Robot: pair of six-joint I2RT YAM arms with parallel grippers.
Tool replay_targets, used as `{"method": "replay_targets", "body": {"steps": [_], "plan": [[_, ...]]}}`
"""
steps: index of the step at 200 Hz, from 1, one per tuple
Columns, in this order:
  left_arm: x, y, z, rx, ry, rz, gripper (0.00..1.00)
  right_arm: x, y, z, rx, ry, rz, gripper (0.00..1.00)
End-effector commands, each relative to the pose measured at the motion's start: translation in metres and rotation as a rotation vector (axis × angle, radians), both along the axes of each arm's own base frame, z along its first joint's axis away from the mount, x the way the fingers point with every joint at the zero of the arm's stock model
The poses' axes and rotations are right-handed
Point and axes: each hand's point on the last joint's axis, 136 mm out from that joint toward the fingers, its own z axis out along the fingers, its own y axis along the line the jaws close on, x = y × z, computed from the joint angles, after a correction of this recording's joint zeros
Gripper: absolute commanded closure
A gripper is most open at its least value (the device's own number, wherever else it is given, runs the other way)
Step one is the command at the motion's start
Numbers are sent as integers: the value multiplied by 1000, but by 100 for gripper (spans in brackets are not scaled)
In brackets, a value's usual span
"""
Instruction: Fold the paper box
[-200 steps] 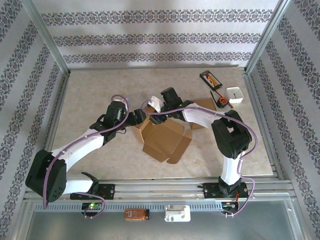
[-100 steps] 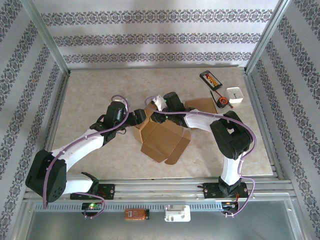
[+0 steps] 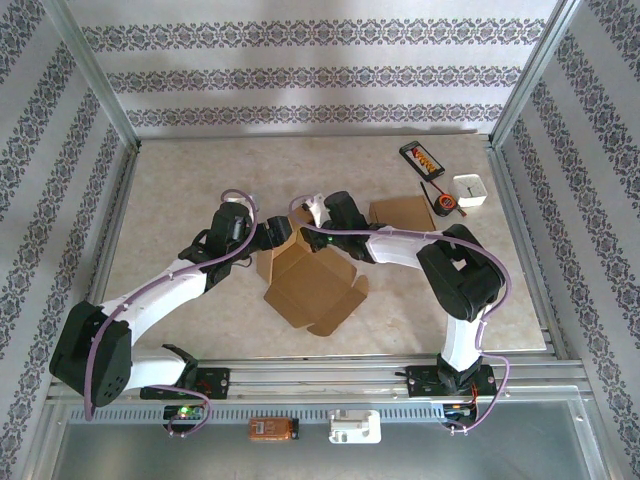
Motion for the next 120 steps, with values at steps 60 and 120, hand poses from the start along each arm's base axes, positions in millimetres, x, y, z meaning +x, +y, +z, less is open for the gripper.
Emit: {"method": "replay_targets", "body": {"steps": [60, 120], "plan": [[-6, -3, -11, -6, 27, -6, 25, -1, 5, -41, -60, 90, -87, 83], [-6, -3, -10, -5, 22, -7, 25, 8, -11, -40, -89, 35, -181, 89]]}}
